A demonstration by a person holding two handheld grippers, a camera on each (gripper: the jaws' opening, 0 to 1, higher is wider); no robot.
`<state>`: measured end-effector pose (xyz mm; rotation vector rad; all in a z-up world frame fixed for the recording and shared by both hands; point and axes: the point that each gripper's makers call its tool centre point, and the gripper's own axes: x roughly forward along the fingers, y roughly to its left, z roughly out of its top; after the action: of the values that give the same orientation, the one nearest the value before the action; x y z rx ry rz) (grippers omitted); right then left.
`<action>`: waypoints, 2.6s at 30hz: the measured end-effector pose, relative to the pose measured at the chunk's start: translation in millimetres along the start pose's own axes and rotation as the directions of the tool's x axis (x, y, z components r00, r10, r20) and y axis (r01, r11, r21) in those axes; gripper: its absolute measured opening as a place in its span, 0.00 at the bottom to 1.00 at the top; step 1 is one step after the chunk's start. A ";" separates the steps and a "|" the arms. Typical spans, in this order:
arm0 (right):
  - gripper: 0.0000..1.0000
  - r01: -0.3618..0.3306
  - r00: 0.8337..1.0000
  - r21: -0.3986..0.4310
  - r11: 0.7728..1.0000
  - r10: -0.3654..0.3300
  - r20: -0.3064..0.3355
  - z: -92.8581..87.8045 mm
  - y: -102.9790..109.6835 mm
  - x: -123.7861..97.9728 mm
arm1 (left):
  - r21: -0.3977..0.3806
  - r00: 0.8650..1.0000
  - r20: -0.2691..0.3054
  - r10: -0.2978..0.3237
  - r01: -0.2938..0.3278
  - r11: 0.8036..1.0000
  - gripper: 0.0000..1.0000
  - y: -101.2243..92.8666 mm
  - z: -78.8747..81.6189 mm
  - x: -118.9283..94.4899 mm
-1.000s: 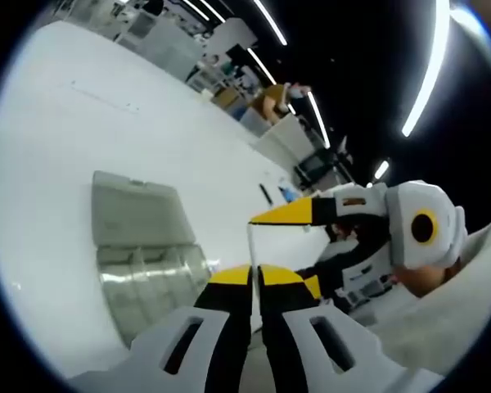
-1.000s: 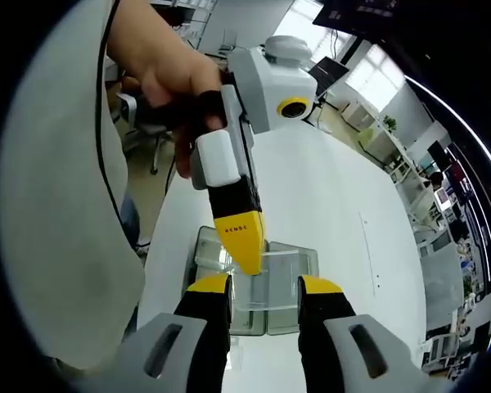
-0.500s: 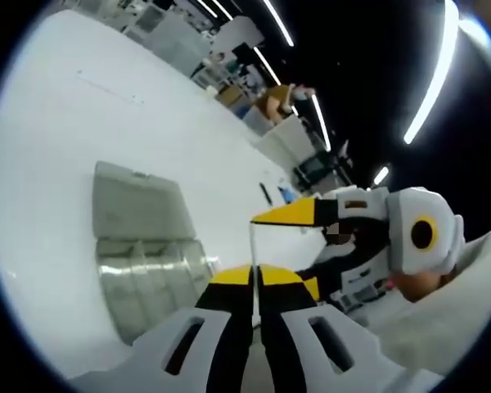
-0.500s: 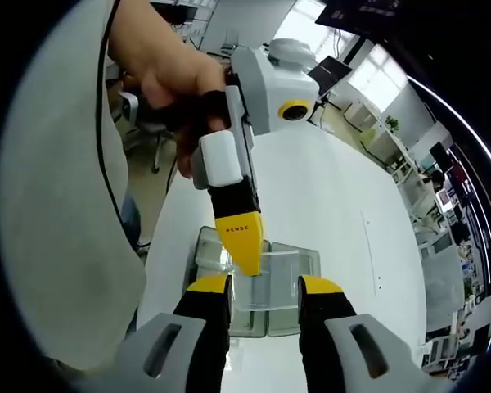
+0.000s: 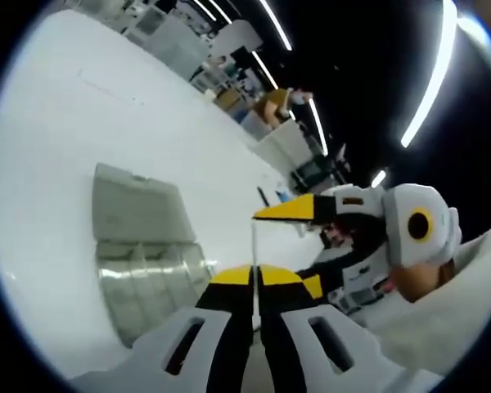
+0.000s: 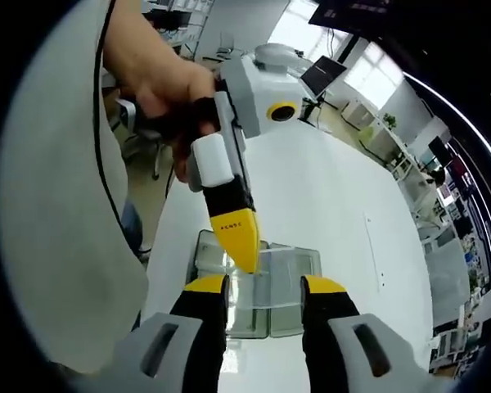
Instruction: Insert the divider into the dual guide fixture by aligning both edges with the guide slots and pushing it downward to the bottom, including one-sided entry, uneven engagement, binding, and posture correction.
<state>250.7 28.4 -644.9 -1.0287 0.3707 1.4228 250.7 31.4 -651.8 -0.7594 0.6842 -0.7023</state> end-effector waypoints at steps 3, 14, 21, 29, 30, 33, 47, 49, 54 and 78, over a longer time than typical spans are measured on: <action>0.31 0.000 1.000 -0.003 1.000 0.000 -0.001 -1.7 -3.3 -2.1 | 0.014 1.000 0.006 0.002 -0.002 1.000 0.00 1.8 1.2 -1.3; 0.26 -0.039 0.999 0.045 0.998 0.037 0.024 -6.1 -16.5 -8.6 | 0.116 1.000 0.004 -0.003 0.003 0.993 0.00 2.4 -0.2 -4.0; 0.21 -0.115 0.992 0.051 0.992 0.112 0.048 -3.8 -18.8 -10.7 | 0.222 1.000 -0.002 0.001 -0.001 0.975 0.00 -1.0 -1.0 -4.5; 0.14 -0.227 0.973 0.038 0.973 0.225 0.058 -4.0 -12.1 -9.5 | 0.317 1.000 -0.025 -0.018 0.025 0.948 0.00 -8.7 -3.9 -3.5; 0.14 -0.234 0.971 0.038 0.972 0.231 0.055 -4.8 -12.7 -9.0 | 0.333 0.999 -0.030 -0.022 0.031 0.942 0.00 -10.6 -4.8 -3.5; 0.13 -0.267 0.962 0.034 0.963 0.265 0.061 -3.3 -10.7 -10.2 | 0.376 0.999 -0.042 -0.025 0.039 0.926 0.00 -13.1 -6.6 -3.1; 0.06 -0.396 0.917 0.050 0.917 0.392 0.075 -1.6 5.9 -10.5 | 0.524 0.998 -0.062 -0.026 0.054 0.850 0.00 -15.4 -8.6 -1.7; 0.04 -0.403 0.914 0.047 0.914 0.399 0.072 -2.1 6.6 -10.7 | 0.546 0.997 -0.067 -0.027 0.059 0.836 0.00 -16.1 -10.3 -0.8; 0.03 -0.435 0.900 0.057 0.899 0.431 0.069 -3.6 10.4 -12.4 | 0.580 0.997 -0.076 -0.029 0.068 0.812 0.00 -16.3 -11.8 -0.1; 0.00 -0.460 0.884 0.192 0.867 0.468 0.006 -3.5 27.1 -17.6 | 0.593 0.994 -0.108 0.002 0.063 0.803 0.00 -9.8 -22.7 3.3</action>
<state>223.9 10.1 -643.2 -0.8439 0.8127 1.7565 232.4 15.4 -657.4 -0.1475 0.4972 -0.9316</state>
